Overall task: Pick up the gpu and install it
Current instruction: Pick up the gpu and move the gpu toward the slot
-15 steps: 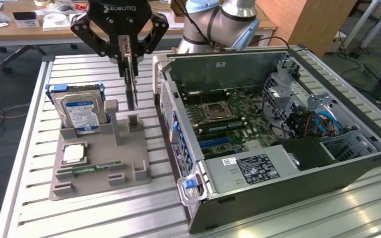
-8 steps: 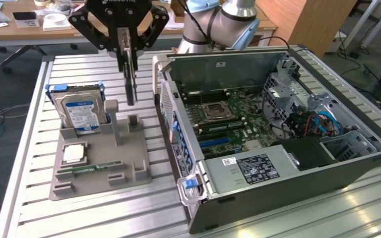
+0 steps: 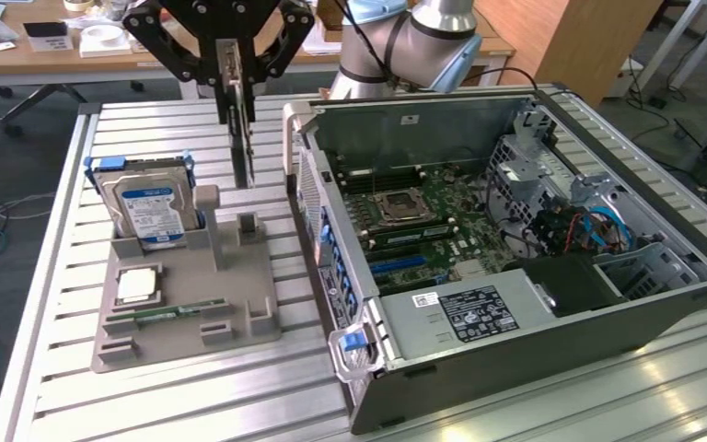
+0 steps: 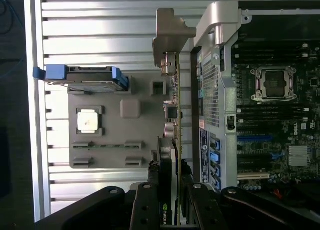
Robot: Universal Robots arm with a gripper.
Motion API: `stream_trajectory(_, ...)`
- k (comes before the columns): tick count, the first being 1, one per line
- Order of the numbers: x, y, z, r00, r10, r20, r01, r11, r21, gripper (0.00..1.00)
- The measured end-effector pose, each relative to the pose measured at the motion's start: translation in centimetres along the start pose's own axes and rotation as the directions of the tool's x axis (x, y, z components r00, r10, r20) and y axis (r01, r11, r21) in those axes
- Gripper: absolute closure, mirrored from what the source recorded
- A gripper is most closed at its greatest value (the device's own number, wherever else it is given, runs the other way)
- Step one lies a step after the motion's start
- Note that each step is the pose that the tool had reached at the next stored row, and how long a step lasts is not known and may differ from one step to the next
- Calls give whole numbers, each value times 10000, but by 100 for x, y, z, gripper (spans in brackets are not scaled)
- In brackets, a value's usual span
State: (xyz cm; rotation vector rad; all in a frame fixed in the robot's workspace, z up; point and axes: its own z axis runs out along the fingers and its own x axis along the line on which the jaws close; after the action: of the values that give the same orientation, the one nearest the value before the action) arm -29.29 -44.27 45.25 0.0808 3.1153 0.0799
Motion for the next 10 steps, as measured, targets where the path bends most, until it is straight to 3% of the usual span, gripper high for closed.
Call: stream_trajectory(10,-9,1,-13,10000,-1,-1,1,10000,-4,73)
